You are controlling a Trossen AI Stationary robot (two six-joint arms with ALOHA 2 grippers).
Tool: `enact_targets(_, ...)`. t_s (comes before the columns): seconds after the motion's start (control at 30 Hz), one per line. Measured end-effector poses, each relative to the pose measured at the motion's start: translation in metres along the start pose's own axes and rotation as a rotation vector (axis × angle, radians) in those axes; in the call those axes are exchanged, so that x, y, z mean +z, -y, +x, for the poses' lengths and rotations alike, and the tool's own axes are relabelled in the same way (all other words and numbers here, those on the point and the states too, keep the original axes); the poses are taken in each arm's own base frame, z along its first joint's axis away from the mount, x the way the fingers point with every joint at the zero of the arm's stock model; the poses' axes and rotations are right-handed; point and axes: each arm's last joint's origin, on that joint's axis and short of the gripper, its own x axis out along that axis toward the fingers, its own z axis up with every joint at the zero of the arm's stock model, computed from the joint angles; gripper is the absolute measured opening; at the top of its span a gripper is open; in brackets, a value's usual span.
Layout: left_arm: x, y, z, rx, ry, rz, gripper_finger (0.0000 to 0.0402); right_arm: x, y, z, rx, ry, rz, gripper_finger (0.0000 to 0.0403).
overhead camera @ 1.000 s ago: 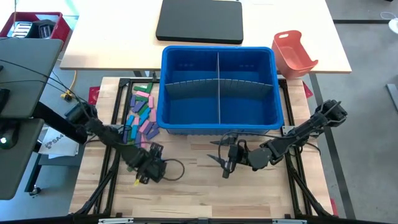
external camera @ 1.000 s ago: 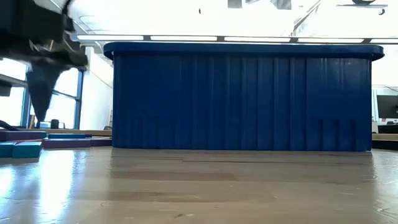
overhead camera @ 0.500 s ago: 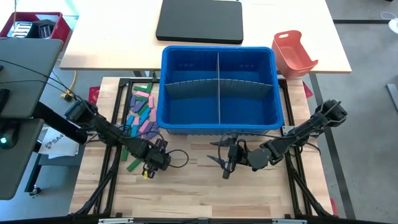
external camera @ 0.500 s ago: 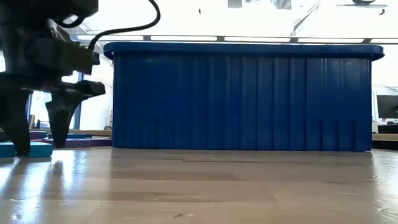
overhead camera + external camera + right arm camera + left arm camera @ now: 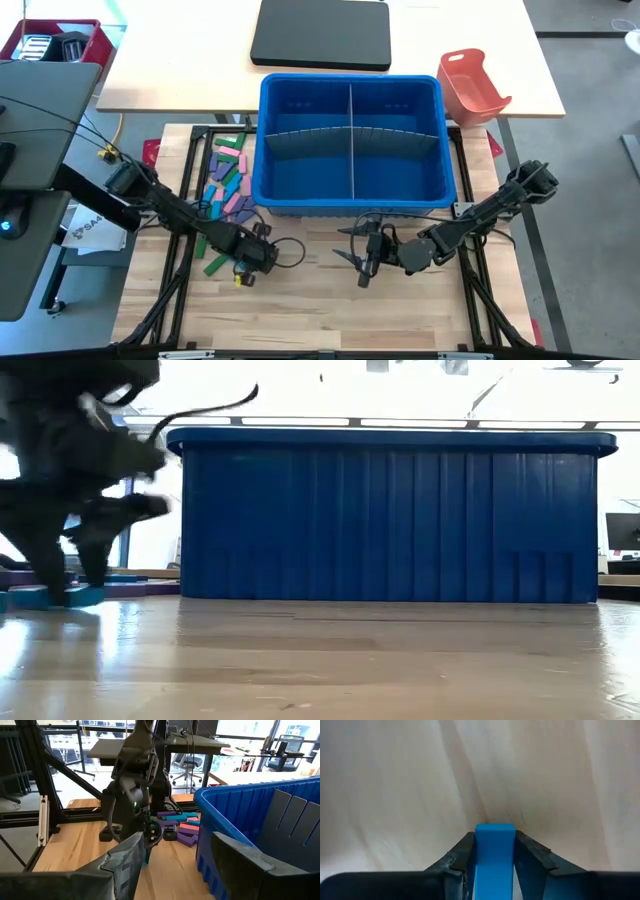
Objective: Sort blocks
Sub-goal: Put the blue block into the blue bin
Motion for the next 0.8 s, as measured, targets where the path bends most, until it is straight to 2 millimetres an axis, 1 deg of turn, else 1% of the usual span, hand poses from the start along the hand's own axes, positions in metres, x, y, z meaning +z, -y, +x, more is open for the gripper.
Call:
enact_targets(0.07,0.015,-0.002,-0.014,0.032,0.105,-0.02,0.0096,0.0,0.0,0.0,0.0,-0.004,-0.011,0.0227)
enact_targets(0.17,0.031,-0.004,-0.034,0.049,0.288,-0.034,0.0096,0.0,0.0,0.0,0.013,-0.005,-0.016,0.0227)
enact_targets(0.27,0.043,-0.009,-0.066,0.082,0.533,-0.061,0.0096,-0.001,-0.002,0.0,0.062,-0.009,-0.017,0.0227)
enact_targets(0.33,0.048,-0.013,-0.089,0.097,0.693,-0.076,0.0096,-0.001,-0.004,-0.001,0.111,-0.013,-0.013,0.0227)
enact_targets(0.43,0.056,-0.015,-0.126,0.096,0.983,-0.063,0.0096,-0.001,-0.006,-0.001,0.172,-0.01,-0.007,0.0227)
enact_targets(0.53,0.056,-0.011,-0.155,0.099,1.255,0.004,0.0095,0.0,-0.011,0.003,0.186,0.042,-0.003,0.0227)
enact_targets(0.67,0.054,-0.008,-0.171,0.142,1.465,0.029,0.0095,-0.001,-0.023,0.014,0.19,0.204,-0.045,0.0227)
enact_targets(0.73,0.054,-0.008,-0.175,0.158,1.526,0.024,0.0095,-0.001,-0.027,0.018,0.172,0.298,-0.082,0.0227)
enact_targets(0.8,0.054,-0.008,-0.175,0.164,1.557,0.009,0.0095,-0.002,-0.029,0.022,0.145,0.373,-0.117,0.0227)
